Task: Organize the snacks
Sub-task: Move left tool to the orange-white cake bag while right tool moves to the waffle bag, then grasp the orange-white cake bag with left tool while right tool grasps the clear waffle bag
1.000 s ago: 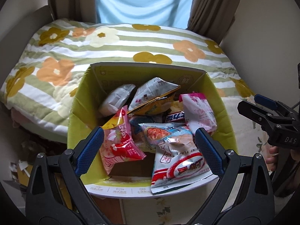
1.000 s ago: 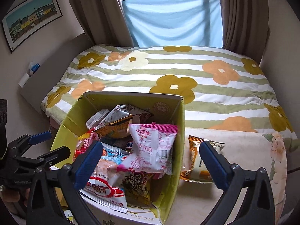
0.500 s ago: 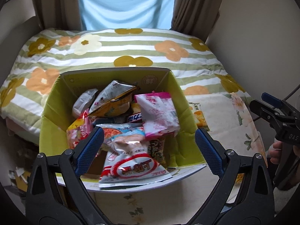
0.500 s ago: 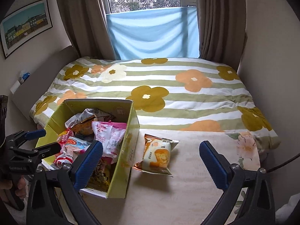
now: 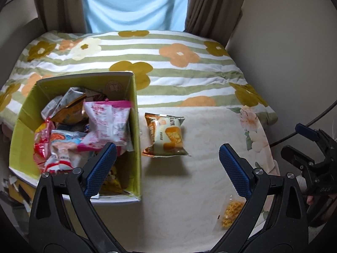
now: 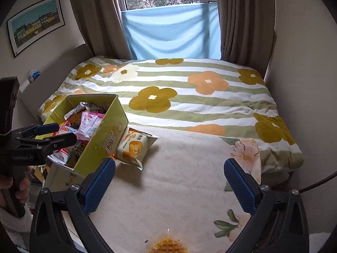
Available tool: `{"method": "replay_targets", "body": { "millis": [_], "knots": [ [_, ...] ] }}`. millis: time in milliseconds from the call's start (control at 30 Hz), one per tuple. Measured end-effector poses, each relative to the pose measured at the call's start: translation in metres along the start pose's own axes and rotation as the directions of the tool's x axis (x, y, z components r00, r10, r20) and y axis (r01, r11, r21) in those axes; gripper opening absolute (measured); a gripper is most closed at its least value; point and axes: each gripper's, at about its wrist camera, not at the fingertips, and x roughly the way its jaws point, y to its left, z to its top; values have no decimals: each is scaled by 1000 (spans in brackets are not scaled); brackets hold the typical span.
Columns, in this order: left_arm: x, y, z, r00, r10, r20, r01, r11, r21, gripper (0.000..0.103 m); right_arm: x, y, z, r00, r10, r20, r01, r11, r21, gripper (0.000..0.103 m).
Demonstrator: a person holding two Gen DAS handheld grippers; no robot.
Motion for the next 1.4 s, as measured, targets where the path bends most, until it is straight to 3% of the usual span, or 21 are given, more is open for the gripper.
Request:
{"method": "replay_targets", "body": {
  "millis": [233,433,600,800,1000,1133,1267,1400],
  "knots": [
    [45,-30,-2,995,87,-45,-89,995,-44,97,15,-37,-21,996,62,-58,-64,998,-26,102],
    [94,-48,4,982,154,-110,-152,988,27,97,45,-49,-38,986,102,-130,-105,994,-17,102],
    [149,-54,10,958,206,-201,-193,978,86,97,67,-54,-53,975,119,-190,-124,992,-14,102],
    [193,-52,13,922,253,-293,-227,967,118,97,77,-43,-77,935,160,-317,-204,973,-109,102],
    [212,-53,18,904,282,-321,-244,958,153,97,75,-29,-101,893,192,-407,-277,947,-161,102],
    [224,-52,23,894,311,-323,-265,947,179,97,77,-18,-118,861,207,-464,-334,918,-211,102],
    [229,-51,27,895,314,-317,-266,946,187,97,78,3,-140,824,212,-526,-409,864,-292,102],
    [228,-52,27,897,315,-309,-263,944,199,97,83,28,-166,828,121,-548,-408,799,-441,102]
  ]
}}
